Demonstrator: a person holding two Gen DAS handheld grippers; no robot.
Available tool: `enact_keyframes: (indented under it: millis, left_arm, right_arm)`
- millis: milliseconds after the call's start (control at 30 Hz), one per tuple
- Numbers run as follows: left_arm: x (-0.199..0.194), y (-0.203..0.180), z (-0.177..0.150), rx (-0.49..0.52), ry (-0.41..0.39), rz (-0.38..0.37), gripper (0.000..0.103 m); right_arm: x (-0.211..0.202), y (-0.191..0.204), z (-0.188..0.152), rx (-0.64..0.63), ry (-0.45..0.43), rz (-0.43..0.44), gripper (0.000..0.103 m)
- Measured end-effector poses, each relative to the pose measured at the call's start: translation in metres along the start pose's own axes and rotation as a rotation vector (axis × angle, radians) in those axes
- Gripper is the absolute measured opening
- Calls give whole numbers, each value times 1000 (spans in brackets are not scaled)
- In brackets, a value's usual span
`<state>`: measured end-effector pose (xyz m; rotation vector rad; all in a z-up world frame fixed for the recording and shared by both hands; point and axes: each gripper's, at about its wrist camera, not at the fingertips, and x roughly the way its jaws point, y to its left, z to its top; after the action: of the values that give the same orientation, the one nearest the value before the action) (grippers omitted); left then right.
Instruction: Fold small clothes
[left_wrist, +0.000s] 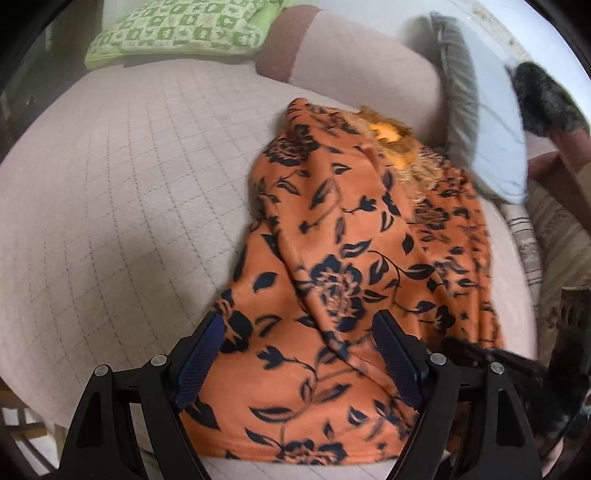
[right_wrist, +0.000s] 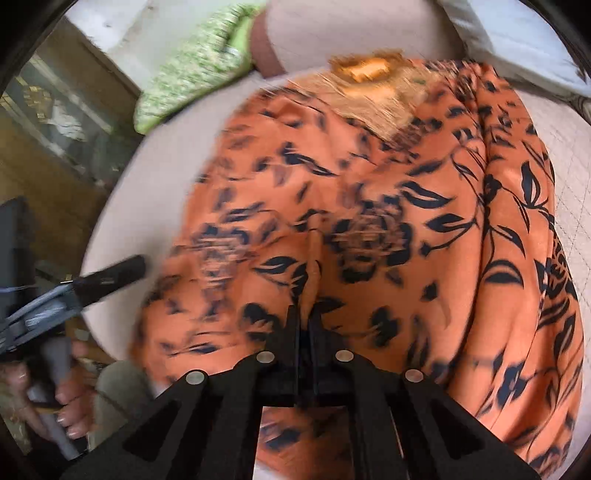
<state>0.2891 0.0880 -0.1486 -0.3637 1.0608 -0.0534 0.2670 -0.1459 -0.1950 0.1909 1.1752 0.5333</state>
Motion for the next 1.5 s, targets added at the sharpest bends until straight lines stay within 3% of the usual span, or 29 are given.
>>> enact_keyframes:
  millis: [100, 233, 367, 467, 500, 600, 667, 733, 800, 900, 933, 967, 1000, 1067, 1167, 1233, 1300, 1367, 1500]
  left_arm:
    - [-21, 11, -6, -22, -12, -86, 82]
    - [-53, 48, -8, -92, -63, -124, 82]
    - [-81, 98, -8, -174, -110, -118, 82]
    - [-83, 120, 2, -158, -88, -141, 83]
    - [-77, 125, 6, -140, -66, -161, 83]
    - [-48, 132, 19, -89, 5, -197, 83]
    - [-29, 137, 20, -90, 47, -172, 82]
    - [-8, 149, 16, -105, 88, -185, 82]
    - [7, 157, 9, -135, 122, -201, 81]
    - [8, 154, 7, -99, 82, -204, 80]
    - [8, 153, 8, -91, 71, -213, 71]
    - [10, 153, 7, -91, 71, -225, 21]
    - [15, 155, 7, -100, 117, -235, 4]
    - [20, 165, 9, -128, 112, -233, 2]
    - [-16, 178, 15, -88, 7, -178, 2]
    - [-37, 190, 18, -70, -40, -79, 2]
    - [-47, 206, 22, -83, -57, -15, 2]
    - [-53, 222, 27, -104, -68, 43, 2]
    - [-63, 230, 35, -112, -97, 255, 7]
  right_arm:
    - [-24, 36, -7, -61, -53, 95, 4]
    - [-33, 88, 3, -149, -107, 234, 3]
    - [0, 130, 13, -210, -51, 337, 4]
    - [38, 155, 8, -221, 20, 404, 4]
    - [50, 161, 4, -223, 39, 414, 9]
    - [92, 164, -9, -204, 153, 355, 17]
    - [95, 151, -16, -173, 194, 360, 18]
    - [81, 132, -18, -162, 175, 306, 27]
    - [64, 107, -13, -128, 138, 252, 45]
    - [54, 69, 18, -38, 85, 181, 48]
    - [53, 60, 31, -3, 73, 153, 48]
    - [53, 54, 38, 14, 61, 142, 48]
    - [55, 51, 44, 16, 52, 126, 48]
    - [63, 51, 49, 9, 58, 97, 48]
    - [74, 68, 19, -79, 127, 133, 48]
    - [82, 77, -4, -146, 166, 100, 50]
    - [85, 80, -28, -183, 187, 63, 61]
    - [79, 83, -46, -228, 156, 27, 65]
    - [76, 90, -71, -370, 143, -42, 83]
